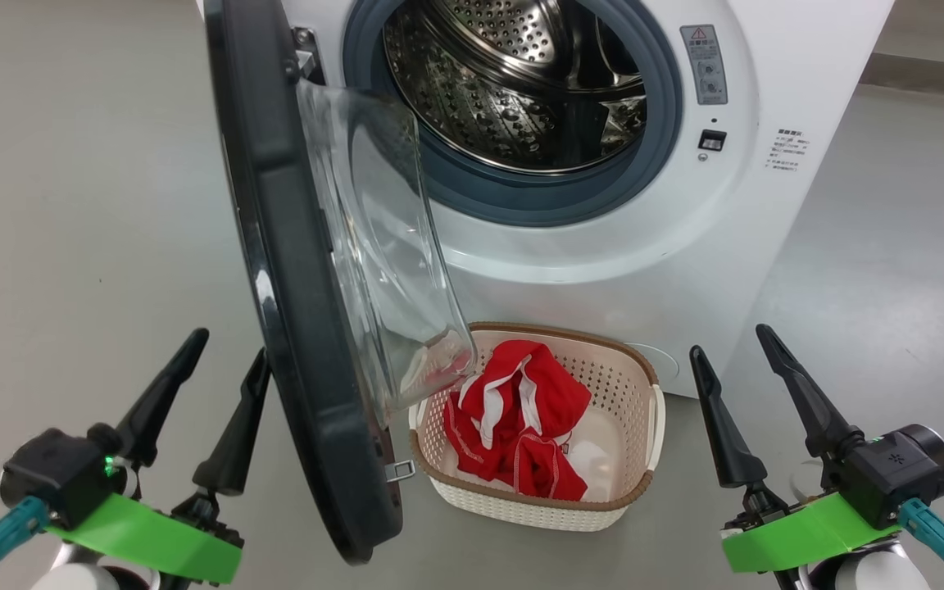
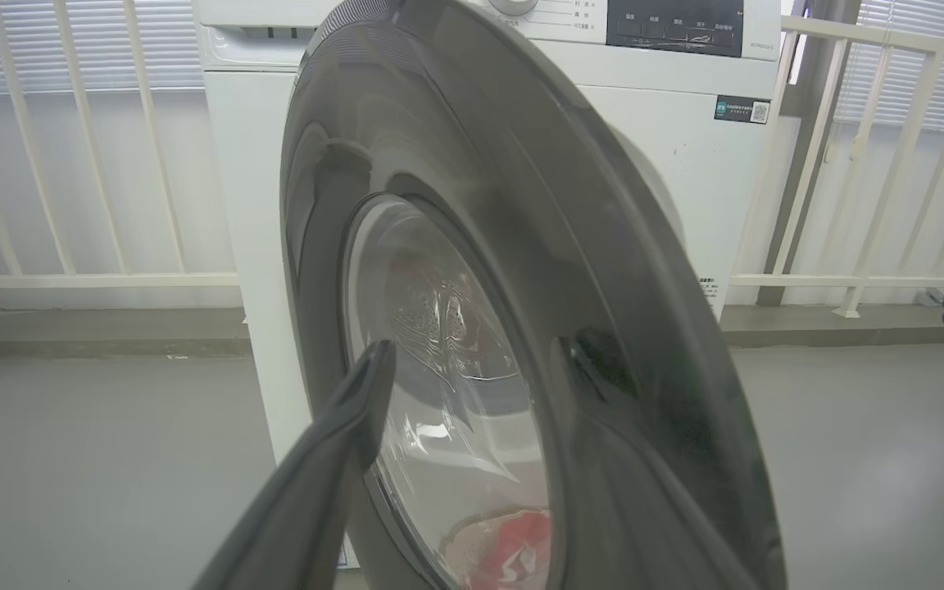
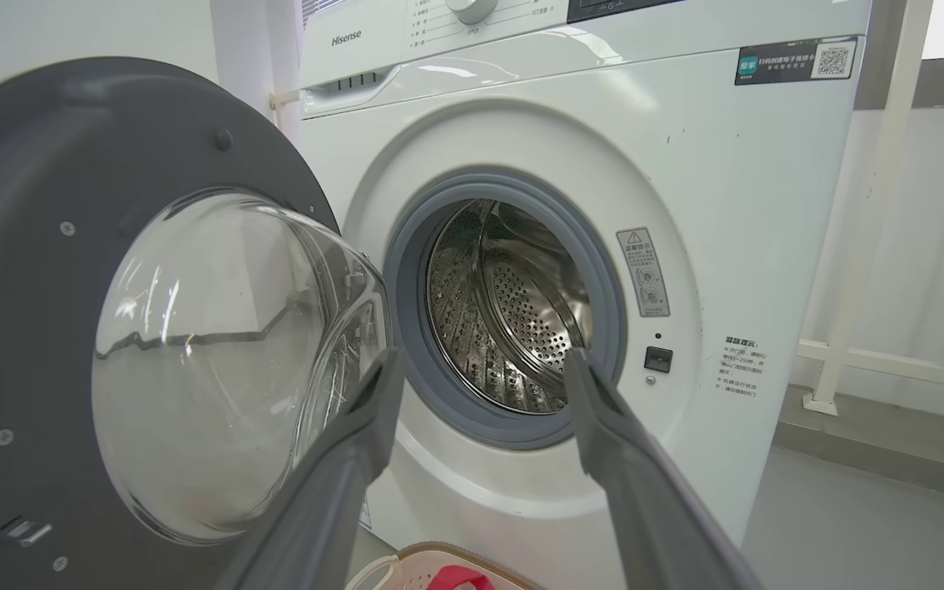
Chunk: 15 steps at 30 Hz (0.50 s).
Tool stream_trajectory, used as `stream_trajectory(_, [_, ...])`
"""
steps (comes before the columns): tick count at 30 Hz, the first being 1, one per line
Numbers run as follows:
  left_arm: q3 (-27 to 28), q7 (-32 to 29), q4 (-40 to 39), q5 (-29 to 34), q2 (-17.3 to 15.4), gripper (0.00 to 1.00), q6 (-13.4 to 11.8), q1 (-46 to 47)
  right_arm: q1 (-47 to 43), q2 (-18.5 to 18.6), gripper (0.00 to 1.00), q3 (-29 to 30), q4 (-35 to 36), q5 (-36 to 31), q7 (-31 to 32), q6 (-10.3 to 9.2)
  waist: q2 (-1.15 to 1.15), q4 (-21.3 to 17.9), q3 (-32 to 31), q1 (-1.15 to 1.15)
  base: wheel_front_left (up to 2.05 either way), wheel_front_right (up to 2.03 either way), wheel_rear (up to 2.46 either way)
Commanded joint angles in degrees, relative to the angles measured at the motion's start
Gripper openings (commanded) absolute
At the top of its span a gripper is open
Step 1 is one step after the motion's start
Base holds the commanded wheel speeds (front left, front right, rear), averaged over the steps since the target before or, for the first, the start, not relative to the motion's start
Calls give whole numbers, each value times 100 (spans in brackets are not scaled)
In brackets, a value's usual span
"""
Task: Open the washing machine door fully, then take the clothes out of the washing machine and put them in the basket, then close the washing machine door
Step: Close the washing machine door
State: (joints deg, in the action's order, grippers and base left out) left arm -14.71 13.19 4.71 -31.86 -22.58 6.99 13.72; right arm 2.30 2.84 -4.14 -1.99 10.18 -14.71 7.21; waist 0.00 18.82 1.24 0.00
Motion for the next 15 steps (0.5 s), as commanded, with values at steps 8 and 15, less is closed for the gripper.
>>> stream_trajectory(8, [372,139,-99,180,-25,100,-333,-235,79,4,100,-71,178,51,-29,28,0,-90,-12,0,0,0,0])
stream_trajectory(15, [468,168,-144,203,99,100,-369,-552,72,4,100,-66,189,72,-29,28,0,-117,-8,0,0,0,0])
